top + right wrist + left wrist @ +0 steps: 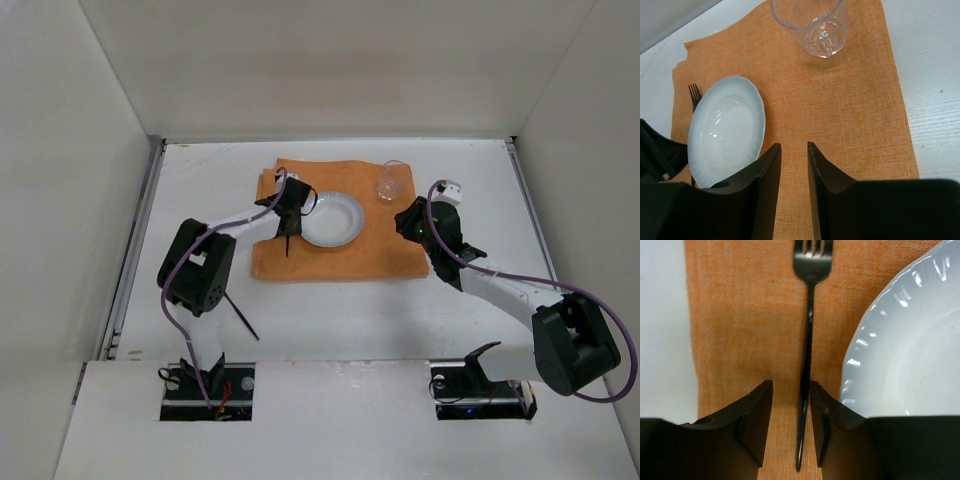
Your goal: Set the dinner table for one person
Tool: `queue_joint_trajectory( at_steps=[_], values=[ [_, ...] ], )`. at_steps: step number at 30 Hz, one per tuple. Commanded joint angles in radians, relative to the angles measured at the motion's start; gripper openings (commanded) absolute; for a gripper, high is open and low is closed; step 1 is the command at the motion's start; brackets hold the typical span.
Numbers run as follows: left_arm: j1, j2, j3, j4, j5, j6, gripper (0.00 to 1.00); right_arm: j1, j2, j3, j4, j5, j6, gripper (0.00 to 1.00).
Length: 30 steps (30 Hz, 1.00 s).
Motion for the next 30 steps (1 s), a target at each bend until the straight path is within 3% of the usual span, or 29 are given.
queue_joint_trajectory(
  at_steps=[1,8,12,16,23,30],
  values=[
    [0.016,-0.163,-0.064,0.029,-0.007,-0.064,0.35,0.000,0.004,0.008,0.061,-0.016,0.000,0.33],
    [0.025,-0.524,-0.330,0.009,-0.153,-0.226,0.33,0.000,0.001,0.008,0.061,-0.018,0.000,0.33],
    [0.038,-0.744,-0.499,-0.184,-0.234,-0.376,0.30,0.000,0.014,0.013,0.061,-0.021,0.000,0.33],
    [0.037,-0.936,-0.634,-0.376,-0.201,-0.543,0.29,0.000,0.041,0.023,0.061,-0.021,-0.003,0.33],
    [-0.058,-1.036,-0.717,-0.597,-0.126,-0.804,0.27,0.004,0.063,0.033,0.059,-0.021,-0.010,0.34],
    [-0.150,-0.928,-0.708,-0.593,-0.101,-0.895,0.27,0.006,0.072,0.034,0.059,-0.021,-0.010,0.34]
  ],
)
